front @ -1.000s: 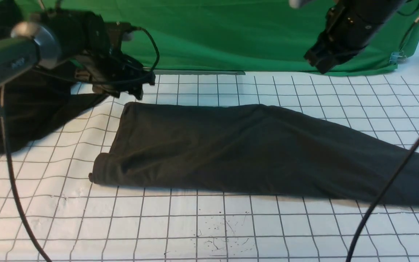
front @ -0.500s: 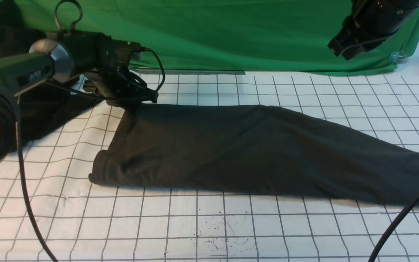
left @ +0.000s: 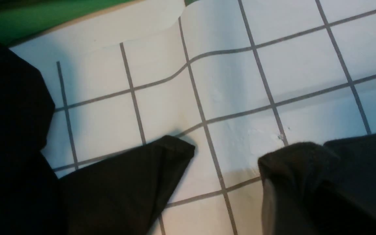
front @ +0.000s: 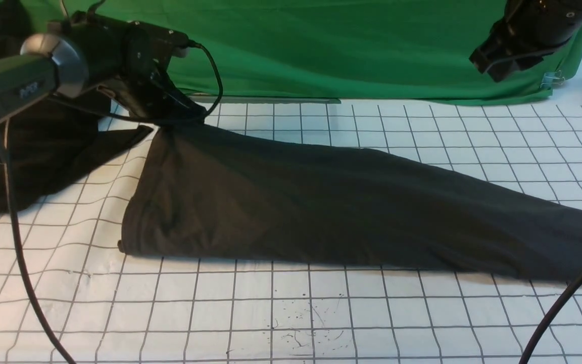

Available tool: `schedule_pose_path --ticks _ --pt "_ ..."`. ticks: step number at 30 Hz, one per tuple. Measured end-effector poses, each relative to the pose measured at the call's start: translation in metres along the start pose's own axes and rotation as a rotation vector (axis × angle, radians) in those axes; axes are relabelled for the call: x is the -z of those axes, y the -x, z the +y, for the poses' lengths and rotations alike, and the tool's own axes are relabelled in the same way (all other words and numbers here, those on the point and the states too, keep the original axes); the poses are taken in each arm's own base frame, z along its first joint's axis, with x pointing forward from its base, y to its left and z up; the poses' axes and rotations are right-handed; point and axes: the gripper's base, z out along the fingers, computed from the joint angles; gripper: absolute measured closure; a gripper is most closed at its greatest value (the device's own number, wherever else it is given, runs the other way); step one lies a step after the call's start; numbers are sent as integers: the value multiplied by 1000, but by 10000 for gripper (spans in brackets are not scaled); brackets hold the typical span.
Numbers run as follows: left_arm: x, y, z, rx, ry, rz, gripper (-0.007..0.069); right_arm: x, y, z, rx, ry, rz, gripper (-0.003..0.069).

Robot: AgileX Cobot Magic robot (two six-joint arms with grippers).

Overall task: Fold a long-sleeved shirt over a white checkered tablecloth.
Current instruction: 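Pull the folded dark garment lengthwise by its ends to straighten it flat on the table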

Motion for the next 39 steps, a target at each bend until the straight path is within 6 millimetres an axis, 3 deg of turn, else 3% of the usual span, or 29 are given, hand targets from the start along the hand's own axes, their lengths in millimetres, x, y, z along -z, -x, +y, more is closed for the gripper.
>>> schedule_pose_path --ticks 2,3,5,6,7,8,10,12,14,15,16,18,21,23,27,32,37,39 --pt "4 2 3 -8 22 30 358 0 -1 -5 -38 -26 5 437" --pt "5 2 3 -8 23 34 347 0 -2 -6 -43 -29 6 428" --pt "22 9 10 4 55 94 227 0 -7 -18 -111 -55 18 340" --pt "23 10 11 5 56 92 221 0 -9 -19 -117 -58 20 329" --pt "40 14 15 19 67 137 193 -1 -19 -29 -173 -74 43 298" --pt "44 15 16 24 68 138 193 -1 -20 -31 -179 -75 47 295" --pt "74 19 18 59 45 175 246 -7 -46 -48 -268 -93 117 278" --pt "99 18 14 68 -37 197 389 -18 -74 -63 -344 -92 203 272" --pt "111 12 7 64 -128 213 523 -28 -99 -81 -436 -80 273 270" --pt "111 11 6 64 -139 215 543 -31 -103 -81 -447 -73 286 270" --pt "117 3 -2 68 -209 226 584 -39 -121 -91 -508 -57 331 270" --pt "114 -15 -14 75 -270 256 615 -45 -142 -104 -575 -54 379 253" --pt "94 -51 -27 81 -280 294 625 -53 -165 -119 -644 -60 417 155" --pt "79 -74 -33 88 -277 327 630 -63 -173 -126 -668 -63 430 64" --pt "60 -112 -38 93 -251 382 630 -91 -181 -129 -674 -45 475 -4" --pt "59 -120 -35 119 -186 378 630 -133 -191 -129 -686 -16 513 -11" --pt "59 -119 -34 120 -174 376 630 -155 -198 -130 -684 -12 521 4" --pt "60 -119 -33 120 -172 378 630 -168 -202 -127 -679 20 537 72"
